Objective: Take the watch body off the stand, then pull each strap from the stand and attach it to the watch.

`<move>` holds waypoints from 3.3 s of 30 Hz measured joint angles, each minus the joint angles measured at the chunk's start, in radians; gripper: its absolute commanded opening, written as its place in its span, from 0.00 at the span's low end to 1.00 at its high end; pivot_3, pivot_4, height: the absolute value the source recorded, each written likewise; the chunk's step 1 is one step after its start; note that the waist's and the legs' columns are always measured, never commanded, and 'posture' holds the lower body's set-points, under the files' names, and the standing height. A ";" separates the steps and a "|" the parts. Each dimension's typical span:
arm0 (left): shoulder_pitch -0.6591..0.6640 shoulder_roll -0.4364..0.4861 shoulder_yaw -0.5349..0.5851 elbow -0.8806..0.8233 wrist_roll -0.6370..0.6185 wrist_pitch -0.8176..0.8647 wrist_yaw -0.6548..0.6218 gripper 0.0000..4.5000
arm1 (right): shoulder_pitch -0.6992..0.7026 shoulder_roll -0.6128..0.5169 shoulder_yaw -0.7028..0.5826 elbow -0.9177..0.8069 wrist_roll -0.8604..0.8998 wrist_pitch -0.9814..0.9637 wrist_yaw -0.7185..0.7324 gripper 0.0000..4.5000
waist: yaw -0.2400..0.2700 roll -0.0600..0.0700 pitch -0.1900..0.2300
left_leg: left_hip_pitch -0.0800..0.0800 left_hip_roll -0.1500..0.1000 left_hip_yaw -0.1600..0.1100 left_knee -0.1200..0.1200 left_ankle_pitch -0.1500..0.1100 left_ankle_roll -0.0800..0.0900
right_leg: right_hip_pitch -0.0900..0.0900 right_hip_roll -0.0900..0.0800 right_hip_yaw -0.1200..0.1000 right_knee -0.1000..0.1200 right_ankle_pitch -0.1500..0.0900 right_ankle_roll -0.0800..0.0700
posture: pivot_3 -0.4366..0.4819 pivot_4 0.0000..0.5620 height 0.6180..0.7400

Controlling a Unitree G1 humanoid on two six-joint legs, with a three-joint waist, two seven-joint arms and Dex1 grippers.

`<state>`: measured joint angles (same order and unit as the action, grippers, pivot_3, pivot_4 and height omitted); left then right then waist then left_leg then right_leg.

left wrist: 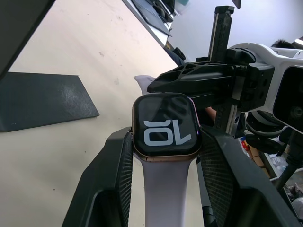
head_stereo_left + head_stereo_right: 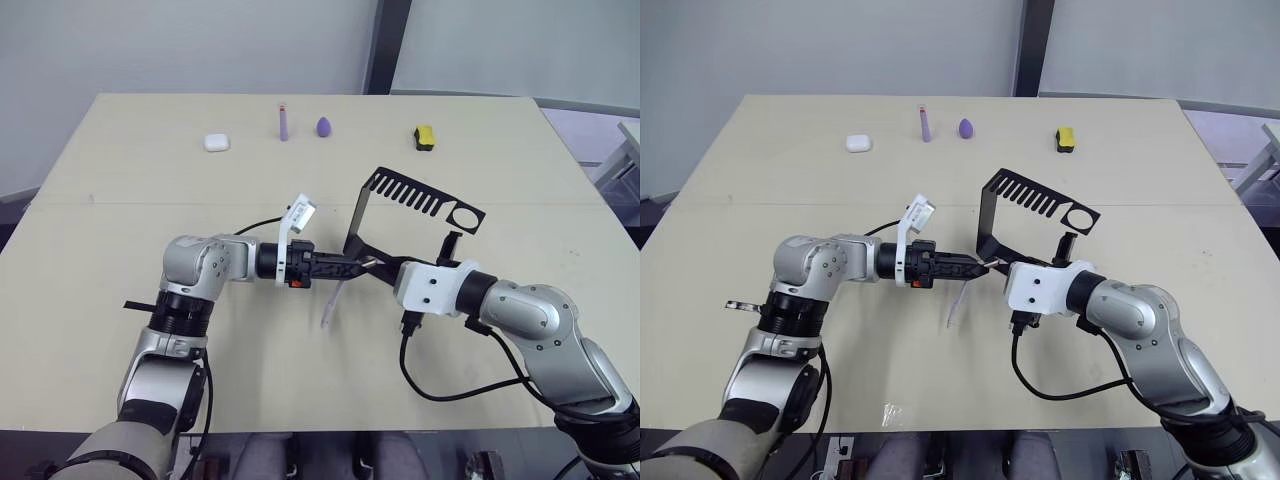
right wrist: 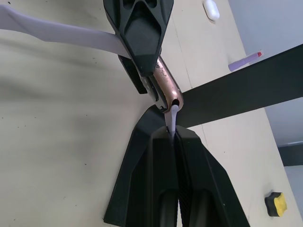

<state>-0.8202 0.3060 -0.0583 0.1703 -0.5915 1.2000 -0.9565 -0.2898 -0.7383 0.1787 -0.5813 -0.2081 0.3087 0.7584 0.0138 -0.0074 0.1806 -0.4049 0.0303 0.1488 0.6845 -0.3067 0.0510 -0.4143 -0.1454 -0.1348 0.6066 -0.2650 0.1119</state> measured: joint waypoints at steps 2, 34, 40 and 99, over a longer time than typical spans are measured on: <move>0.000 -0.002 0.000 0.000 0.000 -0.001 0.000 0.35 | 0.000 0.000 -0.001 0.000 -0.001 0.000 0.000 0.00 | 0.000 0.000 0.000 | 0.000 0.000 0.000 0.000 0.000 0.000 | 0.000 0.000 0.000 0.000 0.000 0.000 | 0.48 0.27 1.00; -0.008 -0.006 -0.030 0.034 0.001 -0.056 -0.019 0.35 | 0.033 -0.015 -0.037 -0.055 0.001 0.051 0.023 0.00 | 0.000 0.000 0.000 | 0.000 0.000 0.000 0.000 0.000 0.000 | 0.000 0.000 0.000 0.000 0.000 0.000 | 0.48 0.27 1.00; -0.003 0.035 -0.094 -0.006 0.014 -0.108 -0.051 0.35 | 0.066 -0.026 -0.077 -0.152 0.075 0.067 0.054 0.54 | -0.001 0.000 0.000 | 0.000 0.000 0.000 0.000 0.000 0.000 | 0.000 0.000 0.000 0.000 0.000 0.000 | 0.48 0.27 1.00; 0.385 0.742 0.105 -0.346 0.117 -0.643 -0.504 0.99 | 0.596 -0.236 -0.851 -0.273 1.088 0.446 0.116 1.00 | 0.006 0.000 0.000 | 0.001 0.001 -0.001 -0.001 -0.005 0.002 | 0.001 -0.002 0.000 -0.007 -0.001 -0.002 | 0.48 0.27 1.00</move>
<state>-0.4352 1.0477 0.0463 -0.1755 -0.4740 0.5572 -1.4608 0.3064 -0.9747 -0.6724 -0.8545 0.8800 0.7548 0.8748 0.0202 -0.0072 0.1804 -0.4038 0.0315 0.1480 0.6834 -0.3121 0.0535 -0.4137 -0.1475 -0.1352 0.5999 -0.2661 0.1100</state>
